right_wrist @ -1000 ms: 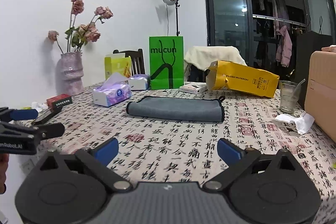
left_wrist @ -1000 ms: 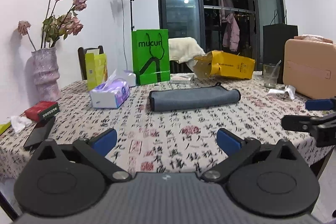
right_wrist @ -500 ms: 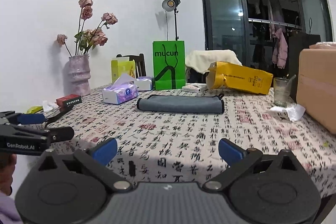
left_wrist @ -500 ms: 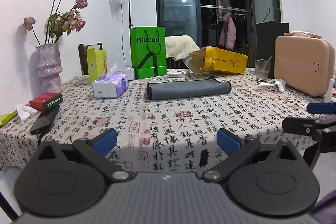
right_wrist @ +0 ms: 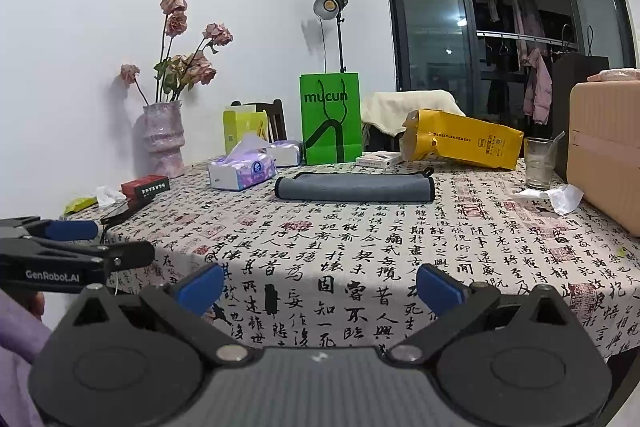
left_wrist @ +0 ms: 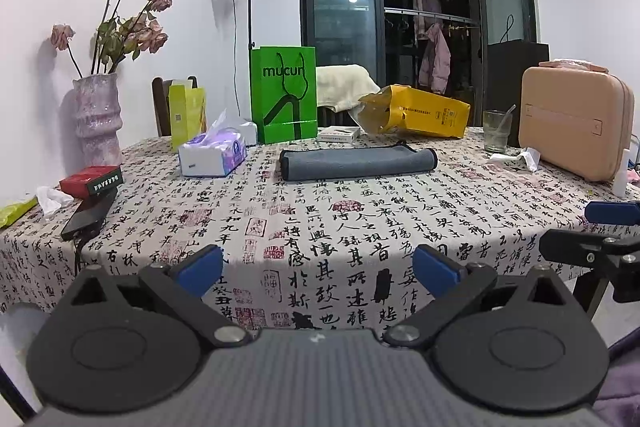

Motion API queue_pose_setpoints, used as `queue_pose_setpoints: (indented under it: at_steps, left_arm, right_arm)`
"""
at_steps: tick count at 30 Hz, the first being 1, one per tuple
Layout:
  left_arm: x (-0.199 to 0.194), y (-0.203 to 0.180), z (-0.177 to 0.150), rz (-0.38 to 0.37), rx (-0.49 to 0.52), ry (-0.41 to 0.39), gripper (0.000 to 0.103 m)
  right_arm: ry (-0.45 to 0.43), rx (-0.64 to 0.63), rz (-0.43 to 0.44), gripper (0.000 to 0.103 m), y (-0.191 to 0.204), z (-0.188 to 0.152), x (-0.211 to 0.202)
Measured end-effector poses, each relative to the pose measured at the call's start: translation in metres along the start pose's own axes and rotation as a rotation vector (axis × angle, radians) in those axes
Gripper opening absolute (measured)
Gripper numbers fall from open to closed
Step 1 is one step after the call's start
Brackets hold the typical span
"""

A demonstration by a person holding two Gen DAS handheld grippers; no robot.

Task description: Fold towel

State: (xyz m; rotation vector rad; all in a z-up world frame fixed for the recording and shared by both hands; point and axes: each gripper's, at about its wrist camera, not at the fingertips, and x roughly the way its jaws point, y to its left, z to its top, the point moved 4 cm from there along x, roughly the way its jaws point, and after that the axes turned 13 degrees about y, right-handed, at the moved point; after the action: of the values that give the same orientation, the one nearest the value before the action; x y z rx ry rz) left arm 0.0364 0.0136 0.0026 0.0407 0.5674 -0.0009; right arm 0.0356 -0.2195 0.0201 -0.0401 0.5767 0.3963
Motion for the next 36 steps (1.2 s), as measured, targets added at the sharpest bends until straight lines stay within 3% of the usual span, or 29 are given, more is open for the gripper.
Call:
queue_pose_setpoints:
  at_steps: [36]
  left_arm:
    - [-0.0008,-0.0029,0.0011,0.000,0.015,-0.013,0.103]
  right_arm:
    - [0.000,0.004,-0.002,0.103,-0.0011,0.0006,0.0003]
